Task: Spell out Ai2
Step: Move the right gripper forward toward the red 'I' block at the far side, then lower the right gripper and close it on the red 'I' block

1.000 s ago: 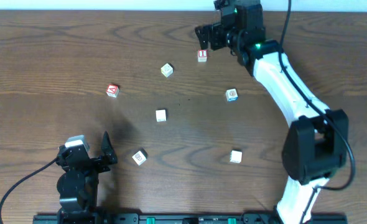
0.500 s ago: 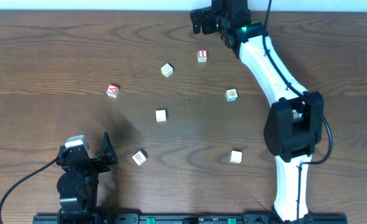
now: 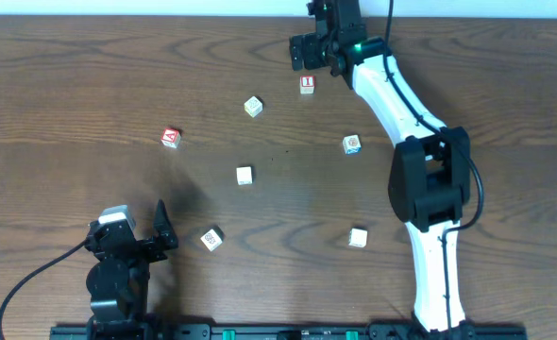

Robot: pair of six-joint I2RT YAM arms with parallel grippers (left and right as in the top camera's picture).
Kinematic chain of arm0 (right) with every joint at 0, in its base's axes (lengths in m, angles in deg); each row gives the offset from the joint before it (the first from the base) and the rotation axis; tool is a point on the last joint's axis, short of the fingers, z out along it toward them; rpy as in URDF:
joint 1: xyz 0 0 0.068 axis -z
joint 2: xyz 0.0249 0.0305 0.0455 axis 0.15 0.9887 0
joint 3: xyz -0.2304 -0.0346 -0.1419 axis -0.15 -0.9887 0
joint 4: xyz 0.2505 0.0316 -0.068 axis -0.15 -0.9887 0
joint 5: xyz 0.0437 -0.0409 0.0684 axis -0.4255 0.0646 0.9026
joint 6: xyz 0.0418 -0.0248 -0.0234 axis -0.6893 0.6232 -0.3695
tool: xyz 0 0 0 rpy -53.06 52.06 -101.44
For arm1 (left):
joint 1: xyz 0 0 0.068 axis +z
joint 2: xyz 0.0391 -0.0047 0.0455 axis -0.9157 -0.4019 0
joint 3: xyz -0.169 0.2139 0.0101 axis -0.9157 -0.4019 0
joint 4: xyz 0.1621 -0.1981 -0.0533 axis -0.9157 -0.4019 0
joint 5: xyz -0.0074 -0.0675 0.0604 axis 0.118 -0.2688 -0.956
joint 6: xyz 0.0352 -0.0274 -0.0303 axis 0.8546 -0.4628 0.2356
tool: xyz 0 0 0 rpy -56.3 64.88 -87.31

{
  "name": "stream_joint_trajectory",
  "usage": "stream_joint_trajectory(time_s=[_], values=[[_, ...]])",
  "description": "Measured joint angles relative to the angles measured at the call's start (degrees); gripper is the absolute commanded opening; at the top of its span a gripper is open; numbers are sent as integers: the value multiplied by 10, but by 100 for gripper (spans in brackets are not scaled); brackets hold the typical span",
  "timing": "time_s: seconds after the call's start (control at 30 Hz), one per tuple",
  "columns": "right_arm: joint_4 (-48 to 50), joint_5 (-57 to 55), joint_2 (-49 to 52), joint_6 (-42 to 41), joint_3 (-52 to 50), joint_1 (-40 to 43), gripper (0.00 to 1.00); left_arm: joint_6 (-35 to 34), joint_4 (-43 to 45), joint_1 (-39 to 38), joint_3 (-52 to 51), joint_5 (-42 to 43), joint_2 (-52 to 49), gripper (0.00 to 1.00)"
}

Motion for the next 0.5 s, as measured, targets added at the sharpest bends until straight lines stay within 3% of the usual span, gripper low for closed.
stream_joint_trajectory(time_s=[0.5], values=[[-32, -5, 29, -42, 0, -31, 92, 0, 0, 0, 0, 0, 0, 95]])
